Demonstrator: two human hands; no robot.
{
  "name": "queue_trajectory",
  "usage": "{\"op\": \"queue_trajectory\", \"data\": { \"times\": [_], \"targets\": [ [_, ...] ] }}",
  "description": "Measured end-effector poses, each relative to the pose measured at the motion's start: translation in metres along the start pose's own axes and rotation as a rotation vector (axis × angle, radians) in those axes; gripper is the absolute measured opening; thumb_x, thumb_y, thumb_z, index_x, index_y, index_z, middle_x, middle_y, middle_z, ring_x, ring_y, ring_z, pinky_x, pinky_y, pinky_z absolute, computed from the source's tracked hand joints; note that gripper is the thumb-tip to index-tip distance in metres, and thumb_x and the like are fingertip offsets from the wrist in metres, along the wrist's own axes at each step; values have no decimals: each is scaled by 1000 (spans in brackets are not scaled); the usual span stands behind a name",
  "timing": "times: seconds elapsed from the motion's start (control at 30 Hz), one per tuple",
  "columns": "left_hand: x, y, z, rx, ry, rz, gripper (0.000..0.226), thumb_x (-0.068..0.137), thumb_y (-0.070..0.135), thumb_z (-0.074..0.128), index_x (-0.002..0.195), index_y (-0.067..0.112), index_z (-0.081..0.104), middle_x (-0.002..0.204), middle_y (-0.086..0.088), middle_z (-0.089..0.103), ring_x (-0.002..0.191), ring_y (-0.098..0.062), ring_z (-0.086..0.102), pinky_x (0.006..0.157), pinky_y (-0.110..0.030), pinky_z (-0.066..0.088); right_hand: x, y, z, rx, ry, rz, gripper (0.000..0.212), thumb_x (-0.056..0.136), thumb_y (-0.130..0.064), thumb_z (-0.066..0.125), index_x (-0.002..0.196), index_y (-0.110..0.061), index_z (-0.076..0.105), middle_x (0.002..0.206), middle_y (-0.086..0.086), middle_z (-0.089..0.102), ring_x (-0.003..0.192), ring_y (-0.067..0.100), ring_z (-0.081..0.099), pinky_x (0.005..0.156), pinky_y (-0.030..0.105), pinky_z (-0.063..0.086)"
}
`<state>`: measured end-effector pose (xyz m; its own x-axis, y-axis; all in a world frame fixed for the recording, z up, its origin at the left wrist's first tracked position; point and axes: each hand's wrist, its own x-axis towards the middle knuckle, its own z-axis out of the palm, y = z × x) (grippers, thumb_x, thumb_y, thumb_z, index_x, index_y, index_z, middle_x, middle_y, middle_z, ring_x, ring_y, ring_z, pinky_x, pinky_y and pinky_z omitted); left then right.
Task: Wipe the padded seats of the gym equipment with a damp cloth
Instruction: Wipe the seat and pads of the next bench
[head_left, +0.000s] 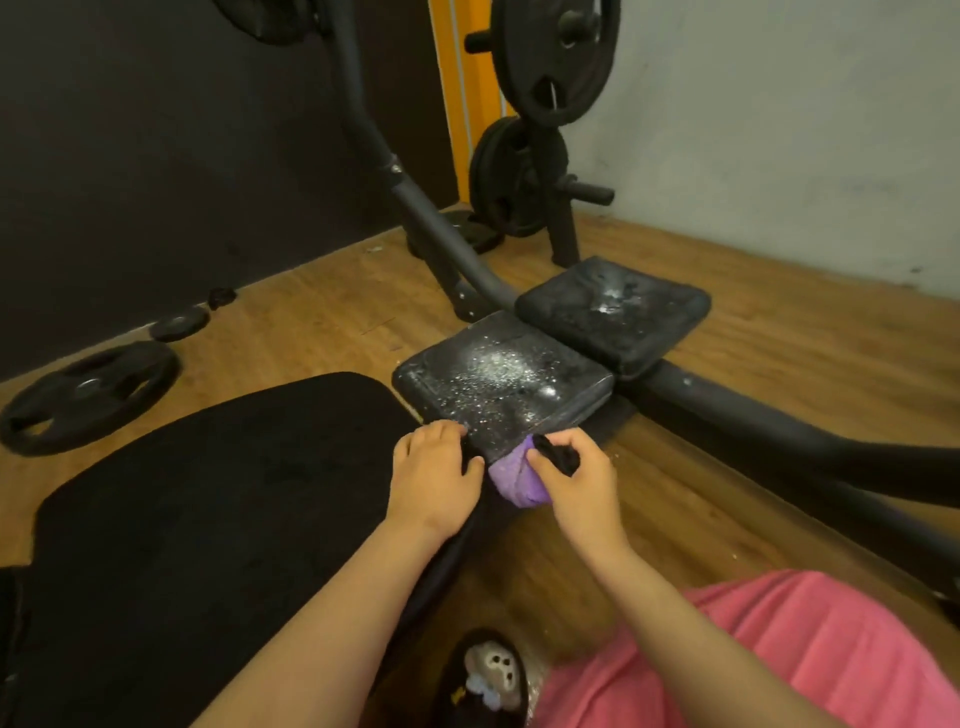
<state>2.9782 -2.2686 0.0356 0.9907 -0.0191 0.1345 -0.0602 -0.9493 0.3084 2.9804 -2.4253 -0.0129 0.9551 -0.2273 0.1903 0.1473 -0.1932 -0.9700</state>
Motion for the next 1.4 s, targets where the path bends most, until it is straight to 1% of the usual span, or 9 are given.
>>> {"op": "queue_trajectory", "data": {
  "times": [0.17, 0.3, 0.47, 0.73, 0.87, 1.03, 1.1, 1.23, 1.4],
  "targets": [
    [0, -9, 14, -38, 98, -36, 37, 93, 30, 55, 128, 19, 53, 130, 4, 55, 124, -14, 47, 113, -33, 22, 13, 14, 11, -160, -91, -36, 9, 81, -9, 70, 82, -15, 63, 83, -3, 63, 79, 5, 58, 68, 16, 44],
    [1, -12, 19, -39, 113, -27, 38, 90, 35, 57, 125, 20, 53, 128, 6, 54, 123, -12, 46, 113, -34, 22, 48, 25, -4, -212, 115, -53, 8, 81, -9, 68, 83, -13, 62, 85, 2, 62, 79, 14, 58, 67, 18, 38],
    [2, -12, 21, -33, 122, -32, 38, 90, 35, 57, 124, 20, 53, 128, 7, 53, 123, -11, 46, 113, -34, 22, 73, 21, -17, -263, 236, 36, 11, 83, -10, 65, 94, -12, 63, 95, 5, 64, 90, 21, 60, 79, 33, 47],
    [2, -11, 18, -67, 117, -48, 36, 90, 26, 57, 125, 17, 57, 131, 3, 57, 126, -16, 47, 115, -35, 23, 18, 10, 19, -219, -37, -193, 9, 84, -13, 66, 87, -15, 58, 89, -5, 55, 83, 10, 53, 71, 21, 41],
    [1, -7, 15, -84, 116, -62, 37, 91, 30, 56, 126, 17, 56, 131, 3, 57, 126, -15, 47, 115, -36, 26, 66, 23, -11, -263, 148, -146, 12, 80, -5, 66, 89, -10, 59, 90, 4, 59, 84, 19, 56, 74, 28, 40],
    [1, -4, 12, -102, 117, -98, 37, 90, 33, 58, 124, 18, 58, 126, 4, 60, 121, -18, 50, 112, -38, 33, 99, 20, -23, -283, 275, 5, 6, 88, -13, 61, 93, -10, 58, 97, 7, 61, 89, 21, 57, 71, 24, 33],
    [1, -5, 13, -109, 109, -112, 37, 89, 33, 58, 123, 19, 58, 125, 4, 61, 121, -18, 51, 111, -39, 35, 79, 18, -11, -263, 259, -16, 8, 87, -10, 62, 93, -10, 57, 98, 8, 61, 89, 19, 55, 72, 21, 32],
    [0, -3, 11, -122, 95, -132, 37, 88, 33, 59, 122, 19, 59, 125, 3, 62, 121, -20, 51, 110, -40, 36, 39, 24, 3, -264, 65, -141, 10, 86, -10, 63, 91, -14, 54, 93, 1, 57, 85, 14, 53, 72, 24, 37],
    [-2, 3, 7, -114, 93, -176, 38, 91, 35, 58, 126, 20, 58, 131, 6, 59, 131, -20, 44, 112, -36, 34, 90, 28, -22, -322, 192, -49, 6, 90, -13, 58, 93, -12, 53, 99, 5, 57, 90, 20, 53, 77, 33, 40]
  ]
}}
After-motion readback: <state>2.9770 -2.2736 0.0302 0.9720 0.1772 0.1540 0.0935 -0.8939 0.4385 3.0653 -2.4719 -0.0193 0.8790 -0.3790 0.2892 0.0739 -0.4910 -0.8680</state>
